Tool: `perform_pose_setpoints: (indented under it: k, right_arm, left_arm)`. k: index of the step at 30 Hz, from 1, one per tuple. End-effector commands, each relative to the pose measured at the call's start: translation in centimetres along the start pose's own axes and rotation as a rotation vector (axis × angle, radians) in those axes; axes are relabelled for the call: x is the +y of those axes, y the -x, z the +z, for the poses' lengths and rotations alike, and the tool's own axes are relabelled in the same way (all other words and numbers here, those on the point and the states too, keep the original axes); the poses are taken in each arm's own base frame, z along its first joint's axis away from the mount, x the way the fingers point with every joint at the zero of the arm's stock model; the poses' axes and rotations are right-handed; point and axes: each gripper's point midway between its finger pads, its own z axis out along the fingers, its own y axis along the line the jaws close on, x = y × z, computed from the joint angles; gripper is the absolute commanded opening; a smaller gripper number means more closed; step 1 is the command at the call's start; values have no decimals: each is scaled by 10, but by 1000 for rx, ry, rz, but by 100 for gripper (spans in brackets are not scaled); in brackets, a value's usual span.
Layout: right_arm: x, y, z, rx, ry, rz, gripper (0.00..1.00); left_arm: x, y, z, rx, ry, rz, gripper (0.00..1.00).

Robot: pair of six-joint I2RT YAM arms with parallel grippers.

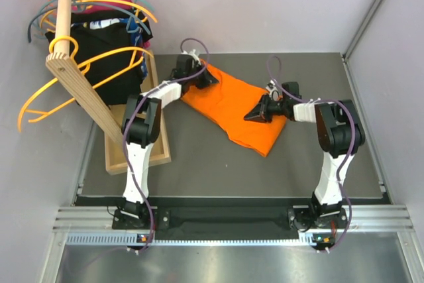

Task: Place the trousers on the hanger
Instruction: Fold the trousers at the center of the board.

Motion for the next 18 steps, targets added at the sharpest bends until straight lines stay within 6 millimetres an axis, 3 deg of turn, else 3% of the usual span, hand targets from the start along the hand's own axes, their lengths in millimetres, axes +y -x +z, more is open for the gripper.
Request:
perform_pose_setpoints:
  k: [1, 6, 10, 14, 16, 17, 18]
  right_arm:
    - [8, 9, 6, -26, 61, -48, 10]
    - [-26, -4, -6, -26, -1, -2, 9]
    - [-62, -14, -23, -50, -64, 86, 10]
    - [-81, -24, -39, -37, -109, 111, 11]
    - [-91, -31, -46, -38, -135, 105, 12]
    - [-95, -36, -48, -31, -140, 115, 12]
    - [-101, -31, -57, -57, -138, 134, 12]
  left_arm:
    - [3, 60, -11, -143, -90, -39, 0]
    - [17, 82, 1, -199, -104, -79, 0]
    - [42, 81, 21, -204, -48, -111, 0]
    - [64, 84, 30, -235, 5, -125, 0]
    - [70, 97, 30, -263, 18, -125, 0]
    - [87, 97, 32, -264, 59, -145, 0]
    - [84, 108, 30, -283, 49, -143, 0]
